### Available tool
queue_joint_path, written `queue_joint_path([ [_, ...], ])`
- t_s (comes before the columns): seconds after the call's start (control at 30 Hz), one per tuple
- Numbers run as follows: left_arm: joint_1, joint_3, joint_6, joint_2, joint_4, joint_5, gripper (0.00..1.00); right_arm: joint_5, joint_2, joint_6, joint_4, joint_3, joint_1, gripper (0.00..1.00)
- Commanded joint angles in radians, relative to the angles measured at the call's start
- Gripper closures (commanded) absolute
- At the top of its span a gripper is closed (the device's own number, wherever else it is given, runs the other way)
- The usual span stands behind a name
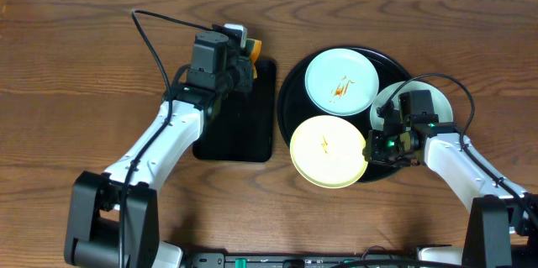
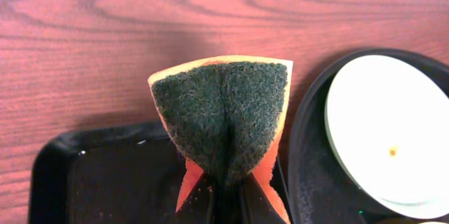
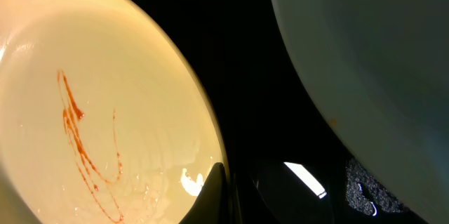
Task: Clean dirty plates on tray and stack at the side
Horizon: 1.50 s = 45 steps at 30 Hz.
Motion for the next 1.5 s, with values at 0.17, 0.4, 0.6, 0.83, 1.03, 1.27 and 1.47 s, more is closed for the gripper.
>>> queue_joint_path([
  [0.17, 0.005, 0.011, 0.018, -0.068, 0.01, -0.01, 0.93, -0.006, 0.001, 0.001, -0.002, 0.003, 0.009, 0.99],
  [0.4, 0.005, 0.011, 0.018, -0.071, 0.01, -0.01, 0.93, -0.006, 0.001, 0.001, -0.002, 0.003, 0.009, 0.99],
  [0.6, 0.005, 0.011, 0.018, -0.071, 0.01, -0.01, 0.92, -0.005, 0.001, 0.001, -0.002, 0.003, 0.009, 0.99],
  [0.83, 0.005, 0.011, 0.018, -0.071, 0.01, -0.01, 0.92, -0.005, 0.001, 0.001, -0.002, 0.003, 0.009, 0.99],
  [1.03, 0.005, 0.011, 0.018, -0.071, 0.01, -0.01, 0.92, -0.005, 0.001, 0.001, -0.002, 0.003, 0.009, 0.99],
  [1.27, 0.005, 0.011, 0.018, -0.071, 0.013, -0.01, 0.93, -0.005, 0.001, 0.001, -0.002, 0.003, 0.009, 0.99],
  [1.47, 0.005, 0.011, 0.018, -0.071, 0.018, -0.01, 0.93, -0.005, 0.001, 0.001, -0.002, 0.003, 0.009, 0.99],
])
